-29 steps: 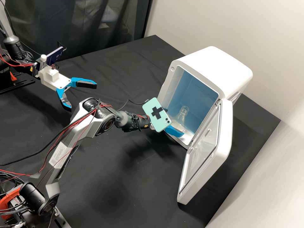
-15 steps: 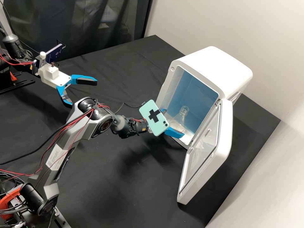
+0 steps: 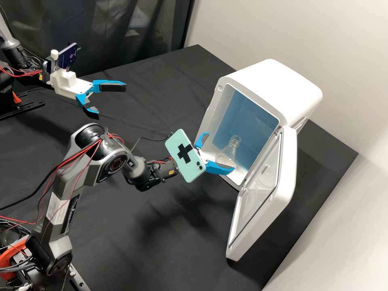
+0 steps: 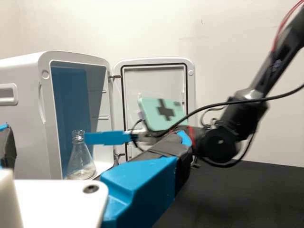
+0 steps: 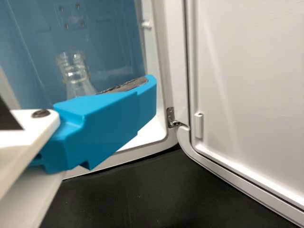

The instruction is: Place the flask in the incubator

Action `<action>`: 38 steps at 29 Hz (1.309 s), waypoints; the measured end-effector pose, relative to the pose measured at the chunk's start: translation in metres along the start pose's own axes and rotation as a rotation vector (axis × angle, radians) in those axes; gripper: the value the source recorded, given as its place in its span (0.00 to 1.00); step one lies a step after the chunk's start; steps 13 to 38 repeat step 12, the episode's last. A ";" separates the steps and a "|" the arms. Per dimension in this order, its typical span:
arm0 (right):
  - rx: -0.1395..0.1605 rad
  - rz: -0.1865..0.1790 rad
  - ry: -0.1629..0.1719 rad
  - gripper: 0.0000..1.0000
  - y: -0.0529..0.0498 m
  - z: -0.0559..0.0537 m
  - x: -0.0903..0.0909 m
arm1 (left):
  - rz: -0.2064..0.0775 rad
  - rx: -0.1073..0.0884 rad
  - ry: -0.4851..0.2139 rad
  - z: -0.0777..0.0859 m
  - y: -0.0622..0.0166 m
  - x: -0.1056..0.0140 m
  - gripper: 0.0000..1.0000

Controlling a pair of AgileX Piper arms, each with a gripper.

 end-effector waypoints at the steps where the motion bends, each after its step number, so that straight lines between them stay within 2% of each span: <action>1: 0.009 0.011 0.009 1.00 0.003 0.000 -0.008 | 0.000 0.000 0.000 0.000 0.0000 0.000 1.00; 4: 0.020 0.032 0.021 1.00 0.009 0.001 -0.022 | 0.000 0.000 0.000 0.000 0.0000 0.000 1.00; 7: 0.047 0.043 0.046 1.00 0.016 0.000 -0.036 | 0.000 0.000 0.000 0.000 0.0000 0.000 1.00; 9: 0.053 0.046 0.038 1.00 0.019 0.001 -0.045 | 0.000 0.000 0.000 0.000 0.0000 0.000 1.00; 10: 0.068 0.044 0.036 1.00 0.020 0.001 -0.050 | 0.000 0.000 0.000 0.000 0.0000 0.000 1.00; 12: 0.133 0.030 0.042 1.00 0.023 0.002 -0.060 | 0.000 0.000 0.000 0.000 0.0000 0.000 1.00; 38: 0.133 0.030 0.042 1.00 0.023 0.002 -0.060 | 0.000 0.000 0.000 0.000 0.0000 0.000 1.00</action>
